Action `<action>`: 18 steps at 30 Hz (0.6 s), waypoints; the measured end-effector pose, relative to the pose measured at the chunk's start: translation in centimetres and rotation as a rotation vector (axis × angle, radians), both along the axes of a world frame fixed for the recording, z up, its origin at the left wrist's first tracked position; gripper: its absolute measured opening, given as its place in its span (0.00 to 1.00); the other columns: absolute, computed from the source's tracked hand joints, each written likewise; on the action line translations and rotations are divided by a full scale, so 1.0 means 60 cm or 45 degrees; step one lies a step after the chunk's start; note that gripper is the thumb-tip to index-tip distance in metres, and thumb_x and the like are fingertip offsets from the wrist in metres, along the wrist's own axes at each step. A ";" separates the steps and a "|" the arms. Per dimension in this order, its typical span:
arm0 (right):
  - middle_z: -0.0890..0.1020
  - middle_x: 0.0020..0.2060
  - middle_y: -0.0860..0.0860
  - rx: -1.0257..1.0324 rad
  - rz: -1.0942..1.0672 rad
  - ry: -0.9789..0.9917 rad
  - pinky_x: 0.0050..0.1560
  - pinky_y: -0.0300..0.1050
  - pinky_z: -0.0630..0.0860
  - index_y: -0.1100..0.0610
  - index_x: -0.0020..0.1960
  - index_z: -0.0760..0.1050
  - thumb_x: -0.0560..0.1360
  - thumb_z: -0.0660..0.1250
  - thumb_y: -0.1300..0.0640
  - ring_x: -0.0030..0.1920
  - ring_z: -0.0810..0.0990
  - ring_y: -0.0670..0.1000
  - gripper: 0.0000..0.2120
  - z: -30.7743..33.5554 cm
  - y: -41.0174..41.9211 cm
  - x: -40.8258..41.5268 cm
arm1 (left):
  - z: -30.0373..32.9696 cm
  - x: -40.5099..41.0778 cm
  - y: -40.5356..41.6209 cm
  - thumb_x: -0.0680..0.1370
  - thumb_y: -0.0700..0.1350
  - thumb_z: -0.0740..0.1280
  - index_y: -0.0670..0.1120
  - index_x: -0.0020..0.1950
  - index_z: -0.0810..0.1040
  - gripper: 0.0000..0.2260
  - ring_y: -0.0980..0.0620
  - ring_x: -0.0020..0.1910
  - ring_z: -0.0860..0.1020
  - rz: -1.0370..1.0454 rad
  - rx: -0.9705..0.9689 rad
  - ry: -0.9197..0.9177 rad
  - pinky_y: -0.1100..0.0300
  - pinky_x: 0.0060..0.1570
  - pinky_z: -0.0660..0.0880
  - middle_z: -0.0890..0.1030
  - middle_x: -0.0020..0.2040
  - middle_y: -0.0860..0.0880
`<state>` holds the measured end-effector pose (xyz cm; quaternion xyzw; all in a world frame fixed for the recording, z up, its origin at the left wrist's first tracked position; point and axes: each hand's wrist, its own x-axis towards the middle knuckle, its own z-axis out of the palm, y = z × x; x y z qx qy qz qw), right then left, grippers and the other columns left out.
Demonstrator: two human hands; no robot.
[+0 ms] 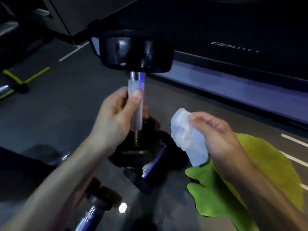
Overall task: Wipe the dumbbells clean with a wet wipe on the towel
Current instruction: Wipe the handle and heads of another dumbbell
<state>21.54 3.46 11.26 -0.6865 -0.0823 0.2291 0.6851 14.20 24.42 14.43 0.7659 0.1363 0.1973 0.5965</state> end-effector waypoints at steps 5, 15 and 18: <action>0.88 0.44 0.56 -0.025 0.160 0.101 0.46 0.49 0.77 0.53 0.51 0.84 0.79 0.71 0.52 0.41 0.84 0.51 0.05 0.002 0.043 0.020 | -0.073 0.071 0.166 0.79 0.66 0.63 0.51 0.41 0.76 0.19 0.41 0.40 0.86 0.061 0.386 0.395 0.46 0.44 0.80 0.82 0.33 0.52; 0.89 0.43 0.48 0.050 0.165 0.336 0.42 0.40 0.78 0.50 0.54 0.84 0.80 0.68 0.53 0.43 0.87 0.46 0.06 -0.036 0.116 0.022 | -0.250 0.144 0.323 0.85 0.59 0.63 0.49 0.40 0.72 0.18 0.42 0.45 0.79 -0.092 0.956 1.183 0.53 0.45 0.72 0.81 0.43 0.44; 0.89 0.47 0.48 0.072 0.106 0.443 0.51 0.46 0.79 0.48 0.52 0.84 0.80 0.68 0.53 0.51 0.87 0.50 0.07 -0.050 0.116 0.017 | -0.281 0.146 0.347 0.85 0.58 0.62 0.47 0.40 0.74 0.19 0.43 0.41 0.81 -0.035 0.918 1.252 0.53 0.45 0.74 0.82 0.38 0.47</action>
